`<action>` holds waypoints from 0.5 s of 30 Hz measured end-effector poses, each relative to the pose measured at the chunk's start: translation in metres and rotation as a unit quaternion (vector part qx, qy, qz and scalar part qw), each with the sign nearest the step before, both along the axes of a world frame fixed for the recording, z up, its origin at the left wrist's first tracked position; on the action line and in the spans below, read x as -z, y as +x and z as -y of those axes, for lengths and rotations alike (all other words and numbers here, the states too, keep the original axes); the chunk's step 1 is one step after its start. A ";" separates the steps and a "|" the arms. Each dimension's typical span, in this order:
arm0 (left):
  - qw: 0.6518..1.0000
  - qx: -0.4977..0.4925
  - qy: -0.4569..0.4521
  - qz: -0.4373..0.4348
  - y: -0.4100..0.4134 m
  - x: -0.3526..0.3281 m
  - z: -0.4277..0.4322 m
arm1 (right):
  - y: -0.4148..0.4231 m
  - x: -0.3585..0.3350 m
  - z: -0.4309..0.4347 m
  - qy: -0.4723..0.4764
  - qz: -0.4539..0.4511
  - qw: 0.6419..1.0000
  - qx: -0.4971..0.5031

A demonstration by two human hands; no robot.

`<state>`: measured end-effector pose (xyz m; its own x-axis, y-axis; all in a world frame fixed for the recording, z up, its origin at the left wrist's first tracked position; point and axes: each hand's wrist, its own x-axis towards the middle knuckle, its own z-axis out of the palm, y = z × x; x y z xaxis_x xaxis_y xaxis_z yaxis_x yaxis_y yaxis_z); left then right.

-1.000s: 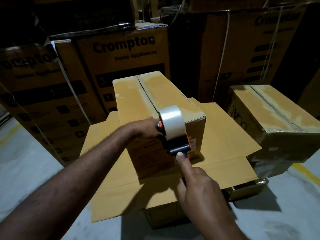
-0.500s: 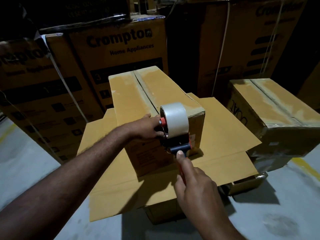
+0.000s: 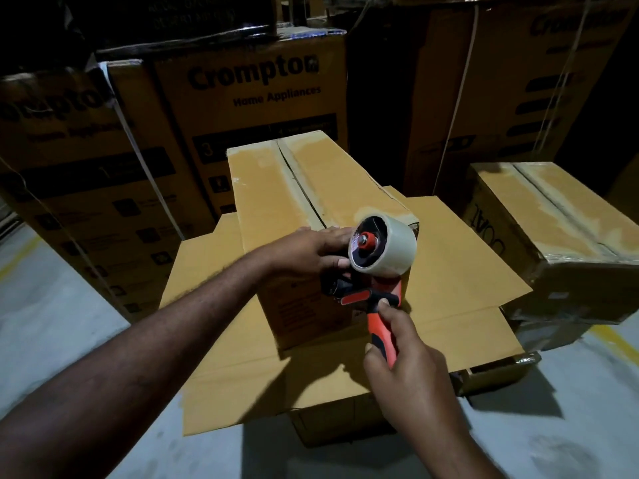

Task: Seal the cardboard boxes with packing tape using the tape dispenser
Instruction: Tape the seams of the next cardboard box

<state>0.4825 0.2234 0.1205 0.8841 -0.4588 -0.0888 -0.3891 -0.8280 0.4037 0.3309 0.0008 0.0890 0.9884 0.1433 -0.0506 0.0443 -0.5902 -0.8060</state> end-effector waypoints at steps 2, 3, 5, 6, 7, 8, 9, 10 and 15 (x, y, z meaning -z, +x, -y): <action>0.997 -0.040 -0.057 -0.023 -0.003 -0.003 0.002 | 0.003 -0.011 0.009 -0.018 0.003 1.000 -0.002; 0.996 -0.064 -0.061 -0.004 -0.005 -0.004 0.005 | 0.004 -0.018 0.013 -0.025 0.010 1.000 -0.003; 0.990 -0.121 -0.024 0.070 -0.011 -0.002 0.015 | 0.006 -0.032 0.019 -0.040 0.034 0.999 -0.002; 0.983 -0.151 0.000 0.109 -0.014 0.001 0.019 | 0.008 -0.037 0.022 -0.048 0.044 0.998 -0.001; 0.974 -0.174 0.024 0.144 -0.015 0.004 0.023 | 0.010 -0.041 0.025 -0.055 0.052 0.997 0.000; 0.966 -0.186 0.044 0.175 -0.016 0.009 0.025 | 0.012 -0.044 0.027 -0.061 0.060 0.996 0.002; 0.960 -0.192 0.059 0.195 -0.018 0.013 0.026 | 0.014 -0.046 0.028 -0.065 0.068 0.996 0.003; 0.957 -0.196 0.064 0.204 -0.020 0.016 0.025 | 0.015 -0.048 0.029 -0.066 0.075 0.995 0.004; 0.958 -0.183 0.074 0.209 -0.027 0.014 0.024 | 0.021 -0.063 0.039 -0.030 0.063 0.998 0.007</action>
<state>0.4556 0.1996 0.1062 0.9556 -0.1211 0.2685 -0.1643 -0.9758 0.1444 0.3518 -0.0381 0.1523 0.9895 0.1293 0.0654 0.1335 -0.6383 -0.7581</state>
